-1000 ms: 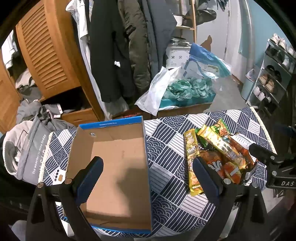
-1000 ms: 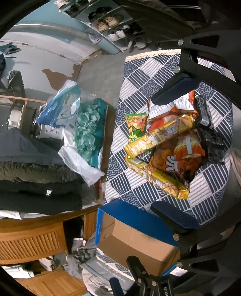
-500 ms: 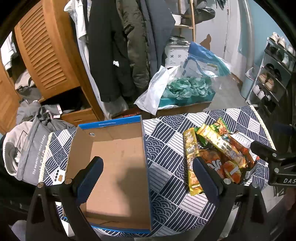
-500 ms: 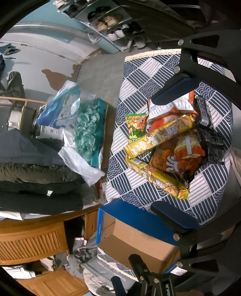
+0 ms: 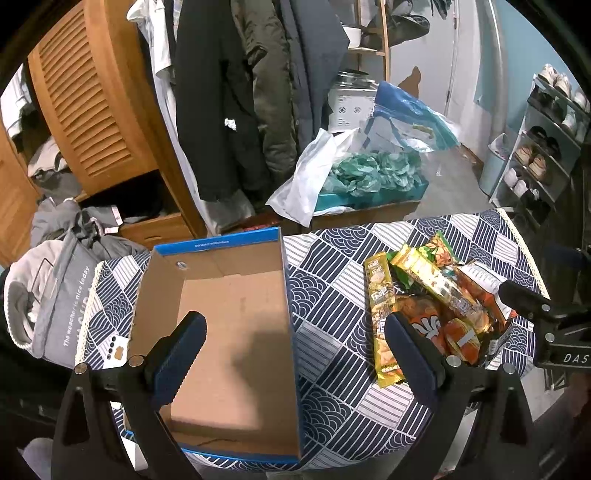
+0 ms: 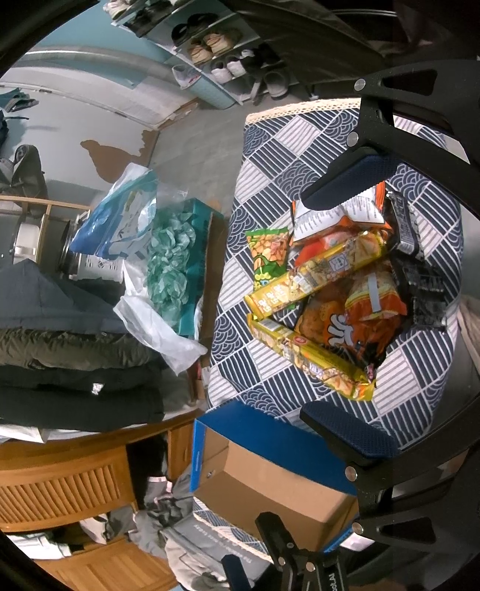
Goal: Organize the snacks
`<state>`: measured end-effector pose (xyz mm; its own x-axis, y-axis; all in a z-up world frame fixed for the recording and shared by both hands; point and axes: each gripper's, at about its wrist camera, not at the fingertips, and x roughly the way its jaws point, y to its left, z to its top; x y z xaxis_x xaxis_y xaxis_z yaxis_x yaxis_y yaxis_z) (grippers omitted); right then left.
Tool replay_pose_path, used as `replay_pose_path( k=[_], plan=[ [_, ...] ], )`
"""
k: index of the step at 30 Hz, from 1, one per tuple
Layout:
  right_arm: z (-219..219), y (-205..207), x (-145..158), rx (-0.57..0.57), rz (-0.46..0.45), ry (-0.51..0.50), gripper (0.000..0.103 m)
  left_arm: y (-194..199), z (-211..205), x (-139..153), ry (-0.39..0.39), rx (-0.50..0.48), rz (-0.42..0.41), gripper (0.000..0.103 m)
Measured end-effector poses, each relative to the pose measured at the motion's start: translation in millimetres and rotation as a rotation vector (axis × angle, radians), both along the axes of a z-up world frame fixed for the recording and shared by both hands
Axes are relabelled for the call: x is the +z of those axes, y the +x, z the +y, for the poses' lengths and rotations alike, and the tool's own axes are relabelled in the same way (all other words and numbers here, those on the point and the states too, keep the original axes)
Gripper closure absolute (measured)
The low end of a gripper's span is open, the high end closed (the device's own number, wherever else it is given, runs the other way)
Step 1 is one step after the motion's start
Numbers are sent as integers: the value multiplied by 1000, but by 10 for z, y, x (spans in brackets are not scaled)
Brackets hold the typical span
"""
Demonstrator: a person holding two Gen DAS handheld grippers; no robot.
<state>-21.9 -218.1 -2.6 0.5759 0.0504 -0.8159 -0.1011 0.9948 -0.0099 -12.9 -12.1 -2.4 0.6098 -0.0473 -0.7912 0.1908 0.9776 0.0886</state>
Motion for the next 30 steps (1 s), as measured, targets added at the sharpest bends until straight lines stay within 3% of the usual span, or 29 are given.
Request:
replay_pose_path(
  k=[12, 22, 30],
  plan=[
    [-77, -27, -70, -9, 4, 0, 2, -63, -50, -54, -2, -4, 8, 5],
    [-137, -31, -77, -12, 9, -3, 2, 31, -64, -9, -6, -11, 27, 5],
    [-256, -9, -143, -10, 22, -18, 2, 187, -97, -140, 9, -3, 68, 5]
  ],
)
